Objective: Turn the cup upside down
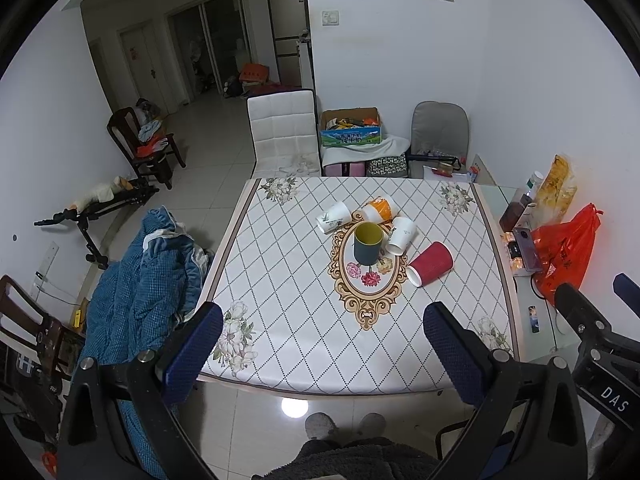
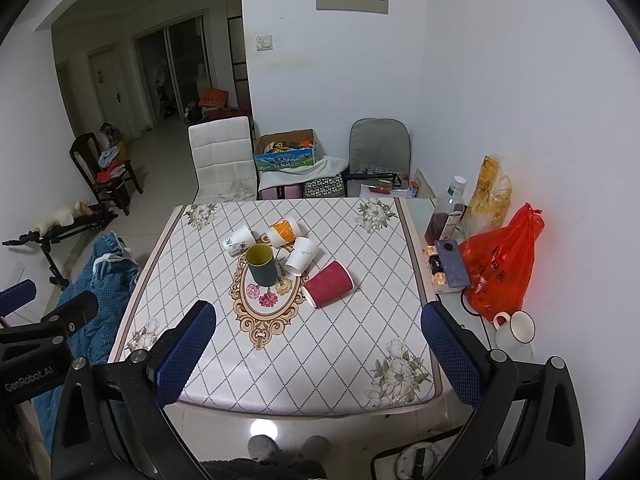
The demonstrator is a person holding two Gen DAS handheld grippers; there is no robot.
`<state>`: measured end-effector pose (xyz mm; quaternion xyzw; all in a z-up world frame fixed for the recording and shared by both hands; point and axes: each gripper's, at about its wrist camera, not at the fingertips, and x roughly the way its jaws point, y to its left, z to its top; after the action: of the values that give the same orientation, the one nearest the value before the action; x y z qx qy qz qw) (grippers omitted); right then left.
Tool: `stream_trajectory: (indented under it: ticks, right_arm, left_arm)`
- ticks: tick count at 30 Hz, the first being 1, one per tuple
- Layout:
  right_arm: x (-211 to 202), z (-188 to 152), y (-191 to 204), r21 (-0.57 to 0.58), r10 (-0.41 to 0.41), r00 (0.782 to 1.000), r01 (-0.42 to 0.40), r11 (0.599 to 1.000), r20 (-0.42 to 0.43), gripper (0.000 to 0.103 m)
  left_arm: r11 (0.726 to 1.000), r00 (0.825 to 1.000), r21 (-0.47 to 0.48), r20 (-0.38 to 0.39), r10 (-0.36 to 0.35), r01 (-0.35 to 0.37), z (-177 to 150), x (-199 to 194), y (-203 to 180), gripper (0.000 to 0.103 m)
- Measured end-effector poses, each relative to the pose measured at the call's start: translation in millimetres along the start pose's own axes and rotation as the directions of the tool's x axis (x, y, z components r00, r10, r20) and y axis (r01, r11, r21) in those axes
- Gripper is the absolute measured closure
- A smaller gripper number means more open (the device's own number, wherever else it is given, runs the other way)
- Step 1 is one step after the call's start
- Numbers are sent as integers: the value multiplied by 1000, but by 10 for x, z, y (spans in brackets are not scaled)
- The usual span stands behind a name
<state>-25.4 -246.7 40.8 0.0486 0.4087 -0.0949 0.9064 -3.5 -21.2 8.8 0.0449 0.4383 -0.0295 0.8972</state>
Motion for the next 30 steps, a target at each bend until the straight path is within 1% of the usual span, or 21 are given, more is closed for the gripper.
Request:
stream_trajectory:
  ticks: [5,11,13,17,30]
  right_arm:
    - [-1,-4,1,-1,1,1000,-1,1000,0,0]
    - [-6,-4,-2,0,4,1000,-4,1000,0,0]
    - [-9,-2,1,-1,1,1000,-1,1000,1,0]
    - [-18,-2,-3,0,2,1000,-2,1000,1,0]
    - [-35,21,13,2,7,1000,-7,1000,2,0]
  left_arm:
    - [1000,1000,-1,2,0,0,-6,7,21,0]
    - [1000,1000,-4,1,-3,3,13,-39,-81,0]
    - [1000,1000,-3,0,-3,3,12,13,-136,0]
    - [1000,1000,-6,2,-6,6,14,-46,-75,0]
    - [1000,1000,-7,7,-7,7,32,-82,-104,0]
